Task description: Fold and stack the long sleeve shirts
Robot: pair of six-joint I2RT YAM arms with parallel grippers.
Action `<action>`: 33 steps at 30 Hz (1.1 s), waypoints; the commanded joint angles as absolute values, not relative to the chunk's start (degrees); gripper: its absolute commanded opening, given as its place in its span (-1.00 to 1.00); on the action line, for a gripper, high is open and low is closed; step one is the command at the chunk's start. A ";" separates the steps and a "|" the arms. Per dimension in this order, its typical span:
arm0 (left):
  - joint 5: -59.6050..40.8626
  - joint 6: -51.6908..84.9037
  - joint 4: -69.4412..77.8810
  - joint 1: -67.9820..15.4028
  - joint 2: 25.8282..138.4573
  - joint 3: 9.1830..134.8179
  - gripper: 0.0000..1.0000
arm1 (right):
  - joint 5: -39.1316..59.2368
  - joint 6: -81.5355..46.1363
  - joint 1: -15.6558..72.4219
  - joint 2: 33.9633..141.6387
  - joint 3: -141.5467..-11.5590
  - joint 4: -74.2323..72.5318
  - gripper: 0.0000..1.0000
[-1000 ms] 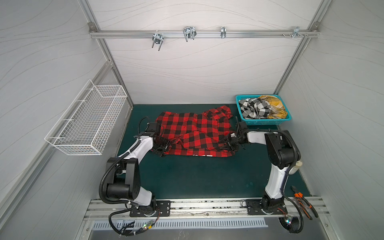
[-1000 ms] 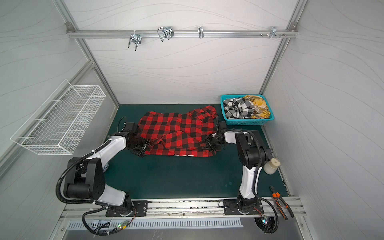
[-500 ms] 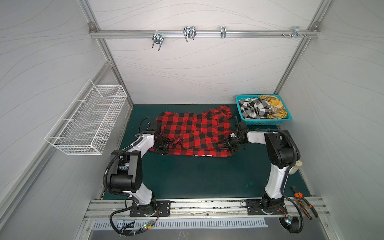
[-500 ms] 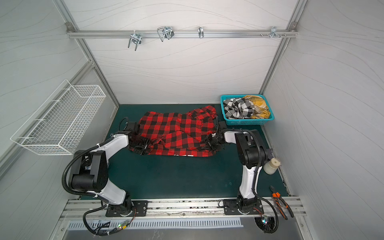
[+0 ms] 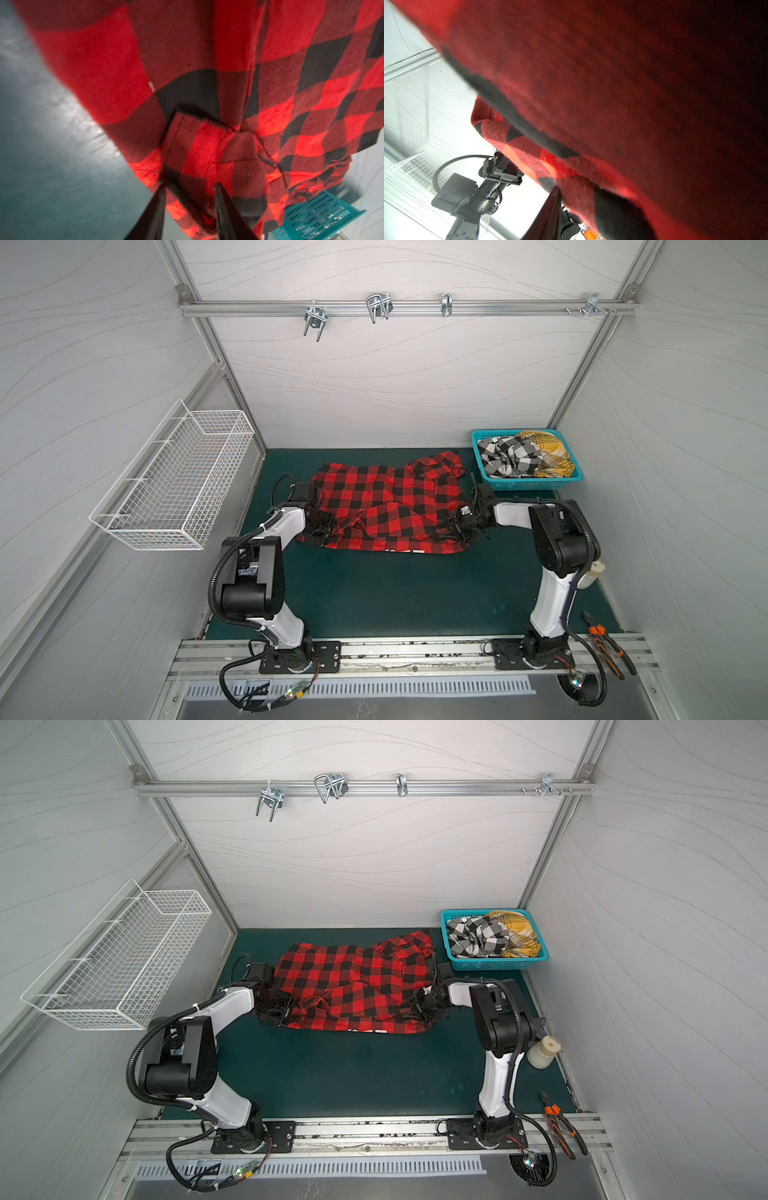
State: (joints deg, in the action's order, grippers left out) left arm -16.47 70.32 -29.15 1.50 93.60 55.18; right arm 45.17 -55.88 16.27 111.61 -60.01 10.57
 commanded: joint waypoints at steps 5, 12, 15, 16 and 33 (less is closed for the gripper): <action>-19.58 69.48 -27.18 1.41 96.86 56.63 -0.99 | 44.58 -55.81 17.05 113.15 -59.25 13.06 -0.43; -1.78 48.24 -46.71 1.39 97.31 76.49 -1.00 | 44.33 -56.17 16.16 110.85 -59.36 12.94 -0.86; 8.28 39.75 -49.68 1.30 96.96 81.71 -1.00 | 44.13 -55.29 16.13 110.70 -60.29 14.64 -0.88; 8.93 36.97 -48.78 1.40 96.78 82.11 -1.00 | 44.08 -55.27 16.16 110.66 -60.22 14.68 -0.82; 7.98 25.66 -41.46 1.41 101.28 75.18 -1.00 | 39.30 -56.67 15.82 108.94 -57.85 14.95 -0.37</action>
